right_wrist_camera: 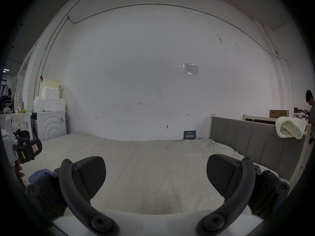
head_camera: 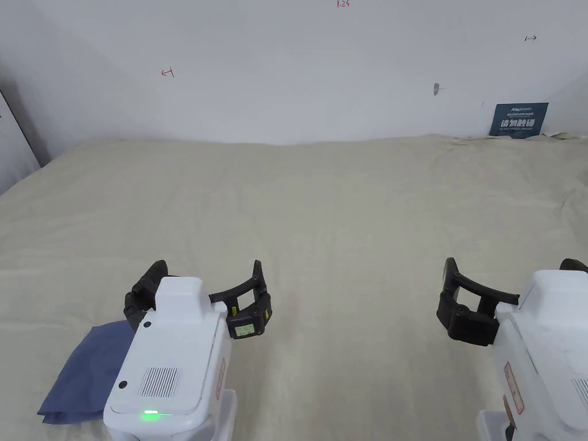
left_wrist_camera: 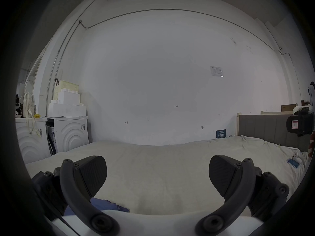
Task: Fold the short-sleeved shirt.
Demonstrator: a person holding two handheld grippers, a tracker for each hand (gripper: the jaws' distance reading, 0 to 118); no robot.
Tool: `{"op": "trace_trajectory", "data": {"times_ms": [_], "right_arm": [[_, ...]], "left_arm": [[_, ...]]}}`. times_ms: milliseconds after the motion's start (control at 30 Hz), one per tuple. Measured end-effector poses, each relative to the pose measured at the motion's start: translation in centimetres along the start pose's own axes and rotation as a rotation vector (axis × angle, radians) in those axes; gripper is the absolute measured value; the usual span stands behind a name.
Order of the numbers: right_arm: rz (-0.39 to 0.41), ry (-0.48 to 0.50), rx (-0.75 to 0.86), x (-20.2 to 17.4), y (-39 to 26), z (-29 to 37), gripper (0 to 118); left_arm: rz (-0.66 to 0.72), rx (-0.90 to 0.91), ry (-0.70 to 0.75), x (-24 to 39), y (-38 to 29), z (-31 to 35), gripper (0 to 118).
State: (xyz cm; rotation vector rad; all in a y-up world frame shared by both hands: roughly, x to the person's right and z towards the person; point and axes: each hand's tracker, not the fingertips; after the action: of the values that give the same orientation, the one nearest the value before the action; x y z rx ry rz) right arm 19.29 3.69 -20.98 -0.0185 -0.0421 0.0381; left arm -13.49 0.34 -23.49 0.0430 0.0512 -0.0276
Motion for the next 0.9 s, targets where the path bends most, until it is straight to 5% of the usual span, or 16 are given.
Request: {"op": "trace_trajectory", "data": {"times_ms": [900], "right_arm": [[0.003,0.002,0.004,-0.12,0.02,0.05,117]], "left_arm": [[-0.012,-0.001,0.013,-0.12,0.02,0.06,118]]}}
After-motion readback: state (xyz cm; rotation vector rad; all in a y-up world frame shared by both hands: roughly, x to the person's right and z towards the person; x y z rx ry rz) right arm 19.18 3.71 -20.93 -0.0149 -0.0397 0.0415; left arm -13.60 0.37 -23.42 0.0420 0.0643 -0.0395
